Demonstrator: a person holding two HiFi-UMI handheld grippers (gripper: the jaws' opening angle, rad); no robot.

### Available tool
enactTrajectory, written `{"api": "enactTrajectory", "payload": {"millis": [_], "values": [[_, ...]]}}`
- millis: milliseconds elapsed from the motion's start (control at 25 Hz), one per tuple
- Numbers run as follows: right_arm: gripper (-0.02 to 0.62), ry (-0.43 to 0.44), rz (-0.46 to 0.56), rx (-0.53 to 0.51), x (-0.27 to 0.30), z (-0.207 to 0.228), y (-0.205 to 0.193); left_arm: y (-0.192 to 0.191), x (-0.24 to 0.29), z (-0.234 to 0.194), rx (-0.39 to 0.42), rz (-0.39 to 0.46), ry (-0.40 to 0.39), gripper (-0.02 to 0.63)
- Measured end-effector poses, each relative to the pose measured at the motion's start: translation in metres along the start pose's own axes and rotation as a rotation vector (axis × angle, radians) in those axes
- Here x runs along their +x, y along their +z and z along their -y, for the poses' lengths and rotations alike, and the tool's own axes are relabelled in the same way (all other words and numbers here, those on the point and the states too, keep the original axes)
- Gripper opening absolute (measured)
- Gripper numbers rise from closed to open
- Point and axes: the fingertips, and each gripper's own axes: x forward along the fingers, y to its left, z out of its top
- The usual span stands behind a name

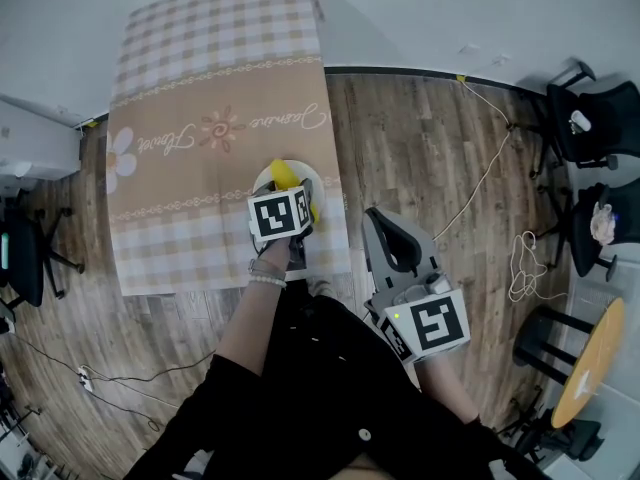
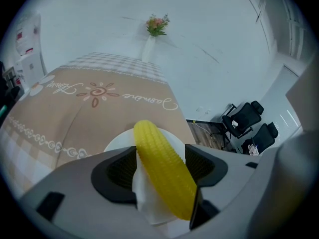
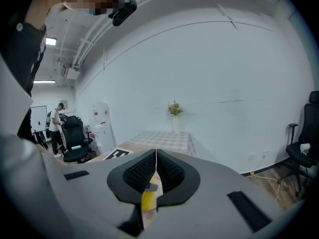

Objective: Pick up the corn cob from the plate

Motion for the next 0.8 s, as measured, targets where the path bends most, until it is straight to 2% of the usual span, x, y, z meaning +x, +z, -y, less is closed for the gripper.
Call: {"api": "enactTrajectory", "payload": {"millis": [240,480,600,800], "values": [[0.041,-0.002,0.001,-0.001,0.002,0.0,0.001,0.0,0.011,0.004,0.007,-0.015,-0.029,0.313],[0.041,-0.005,-0.002,0.001,0.003,0.001,0.0,0.002,0.014,0.007,0.062,-0.023,-0.051,0.326],[0.041,-0.003,-0.001,0.003,0.003,0.0,0.0,0.001,0.014,0.011,0.136,-0.039,-0.073,0.325],[0.041,0.001,0.001,0.002,0.006,-0.001,0.0,-0.004,0.027,0.018,0.319,-0.062,-0.09,0.325]]}}
